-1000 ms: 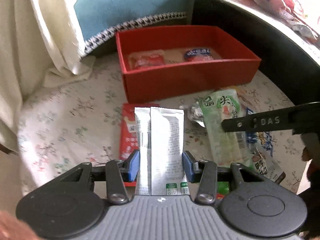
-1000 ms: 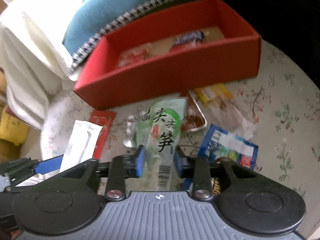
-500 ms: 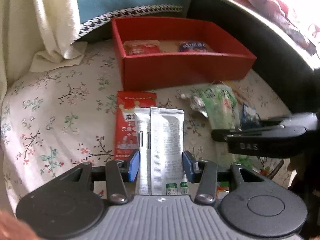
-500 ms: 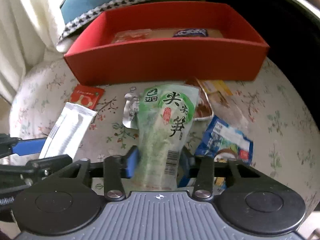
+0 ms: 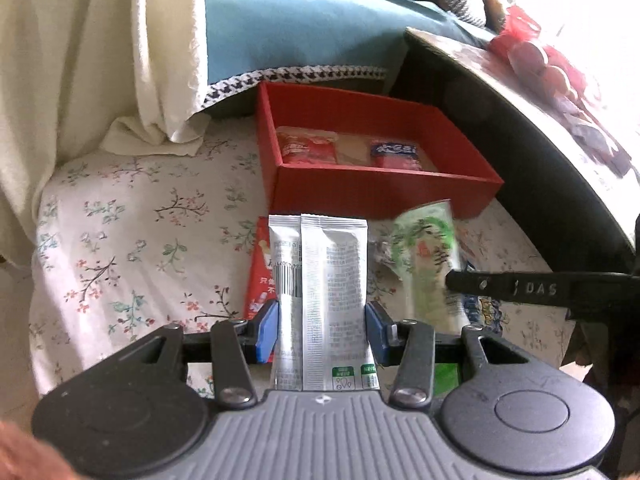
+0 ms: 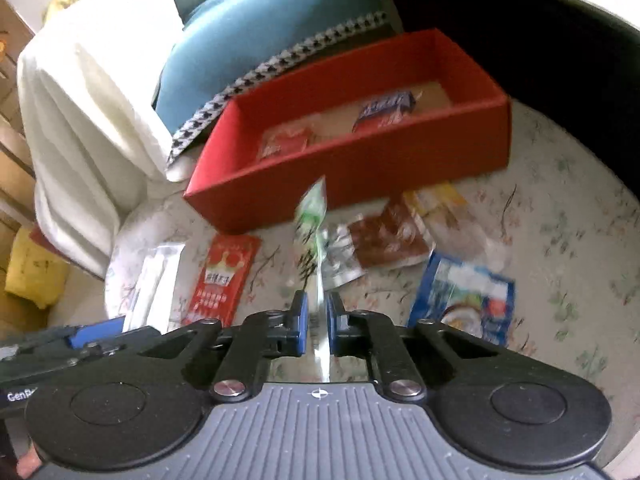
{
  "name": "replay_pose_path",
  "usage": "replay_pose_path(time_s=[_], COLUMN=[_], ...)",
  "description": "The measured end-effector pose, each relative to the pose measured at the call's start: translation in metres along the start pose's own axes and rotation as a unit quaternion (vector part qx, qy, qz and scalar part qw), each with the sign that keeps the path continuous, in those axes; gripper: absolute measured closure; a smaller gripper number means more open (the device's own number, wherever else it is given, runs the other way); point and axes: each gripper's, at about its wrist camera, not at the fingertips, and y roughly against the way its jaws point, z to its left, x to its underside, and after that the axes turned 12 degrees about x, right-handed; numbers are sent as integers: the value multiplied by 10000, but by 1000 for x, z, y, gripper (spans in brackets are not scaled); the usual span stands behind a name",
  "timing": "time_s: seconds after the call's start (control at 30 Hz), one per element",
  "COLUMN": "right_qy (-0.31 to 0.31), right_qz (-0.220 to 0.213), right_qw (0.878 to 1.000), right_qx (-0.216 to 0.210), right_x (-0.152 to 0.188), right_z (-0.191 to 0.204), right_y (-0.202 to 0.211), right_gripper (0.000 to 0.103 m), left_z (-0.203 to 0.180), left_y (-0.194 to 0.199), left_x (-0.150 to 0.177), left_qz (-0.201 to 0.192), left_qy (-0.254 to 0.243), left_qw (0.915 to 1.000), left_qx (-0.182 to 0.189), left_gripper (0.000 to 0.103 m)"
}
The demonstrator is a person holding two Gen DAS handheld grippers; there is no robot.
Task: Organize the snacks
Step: 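Lift both held packets and carry them over the red box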
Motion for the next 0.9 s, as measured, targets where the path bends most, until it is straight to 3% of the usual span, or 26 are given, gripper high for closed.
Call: replay_pose_path(time_s=[0.07,0.13,0.2,0.23,0.37,0.47,0.5,0.53,0.6,0.73,0.9], right_qy=[-13,-19,-3,41,577,1236,1583,1665,1427,1075,439], right_qz=[76,129,260,334,285,294,115,29,45,127,-164], right_qw=[9999,9998,9994,9986,9946,9845,9776,9764,9810,9870,9970], right_qx=[136,158,246,400,809,1208,1380,1377,1312,1188,619], right_x=[1,2,5,6,15,29,36,37,31,25,17], right_z=[0,0,0,4,28,48,57,60,54,38,22], right_y=[-7,-15,-21,-26,-36,-51,-52,-51,-46,-39,-12], right_gripper=[76,61,30,22,23,24,30,45,55,56,57], left_z=[-1,-4,-5,-3,-2,-1,0,2,6,8,6], left_y=[-5,-13,-19,-21,-24,-24,-24,-24,-21,-14,-9], left_x=[-3,-5,-7,-7,-9,-12,-12,-13,-12,-11,-15], left_qz=[83,150,181,198,189,164,153,149,138,67,-88], left_qy=[-33,-149,-173,-122,-82,-111,-105,-95,-28,-24,68], left_qw=[10000,9998,9997,9996,9991,9991,9992,9993,9993,9993,9989], left_qx=[1,23,83,146,372,368,352,341,349,359,450], left_gripper=[64,64,64,64,64,64,64,63,63,63,64])
